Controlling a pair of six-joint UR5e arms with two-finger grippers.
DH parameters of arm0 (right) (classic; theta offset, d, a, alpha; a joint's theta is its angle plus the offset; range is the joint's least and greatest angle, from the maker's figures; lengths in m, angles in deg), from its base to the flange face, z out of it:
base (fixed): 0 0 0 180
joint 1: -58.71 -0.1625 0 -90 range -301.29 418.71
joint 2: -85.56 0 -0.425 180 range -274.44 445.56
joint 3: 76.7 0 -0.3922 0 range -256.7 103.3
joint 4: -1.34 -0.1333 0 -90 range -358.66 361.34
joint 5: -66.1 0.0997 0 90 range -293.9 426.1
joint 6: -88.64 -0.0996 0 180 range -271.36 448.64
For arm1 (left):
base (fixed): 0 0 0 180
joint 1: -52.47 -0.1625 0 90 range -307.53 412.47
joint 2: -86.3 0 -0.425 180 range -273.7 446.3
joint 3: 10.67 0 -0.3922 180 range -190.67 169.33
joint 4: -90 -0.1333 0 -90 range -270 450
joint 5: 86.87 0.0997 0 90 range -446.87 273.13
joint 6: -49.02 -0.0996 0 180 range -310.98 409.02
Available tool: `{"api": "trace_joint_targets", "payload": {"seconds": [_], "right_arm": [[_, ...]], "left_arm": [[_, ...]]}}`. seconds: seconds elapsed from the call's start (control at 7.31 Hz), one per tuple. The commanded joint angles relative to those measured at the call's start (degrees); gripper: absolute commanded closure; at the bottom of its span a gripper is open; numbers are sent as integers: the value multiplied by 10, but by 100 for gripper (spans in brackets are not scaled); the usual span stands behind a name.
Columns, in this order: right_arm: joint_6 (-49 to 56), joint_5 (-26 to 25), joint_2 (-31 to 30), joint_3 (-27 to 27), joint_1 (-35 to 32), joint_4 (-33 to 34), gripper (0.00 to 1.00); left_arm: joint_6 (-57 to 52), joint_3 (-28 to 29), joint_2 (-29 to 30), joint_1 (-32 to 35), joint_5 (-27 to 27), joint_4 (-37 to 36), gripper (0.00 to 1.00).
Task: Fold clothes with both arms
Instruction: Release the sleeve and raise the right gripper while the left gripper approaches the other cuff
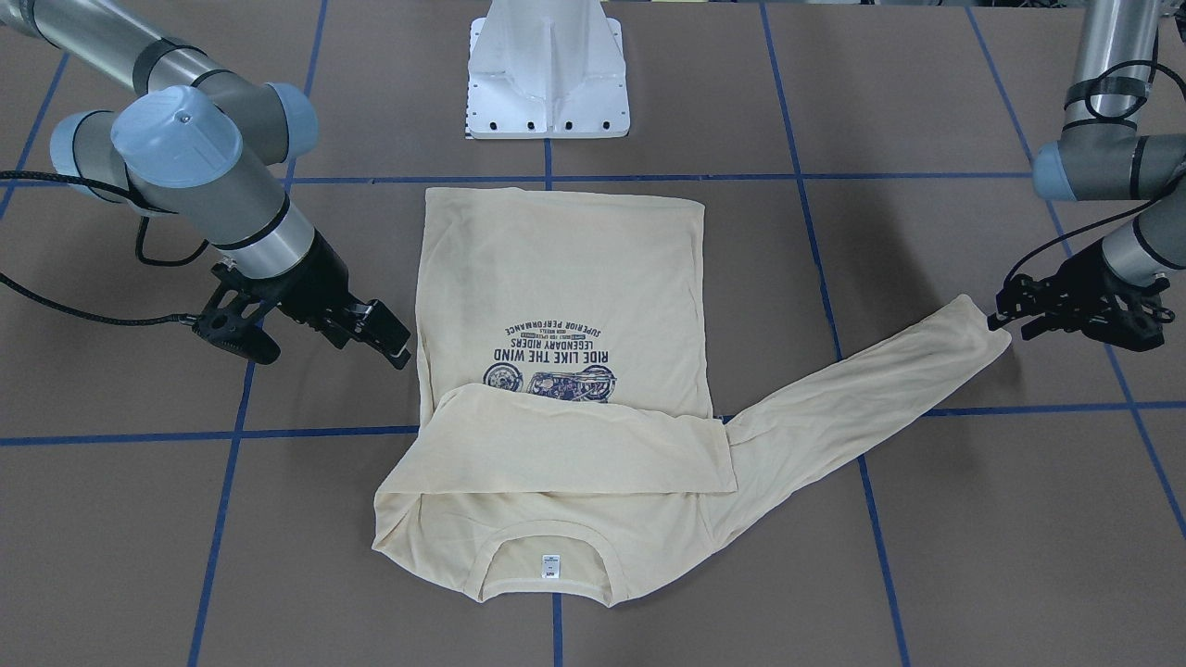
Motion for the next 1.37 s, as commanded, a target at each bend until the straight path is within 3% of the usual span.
{"api": "trace_joint_targets", "payload": {"seconds": [0.0,1.09,1.23], "right_arm": [[0,1,-1,0,1,0,1],[-1,0,0,0,11,0,1],[-1,1,0,0,11,0,1]], "left_arm": [[0,5,6,-1,0,0,40],[-2,21,16,-4,0,1,41],[-2,22,16,-4,-1,1,48]]}}
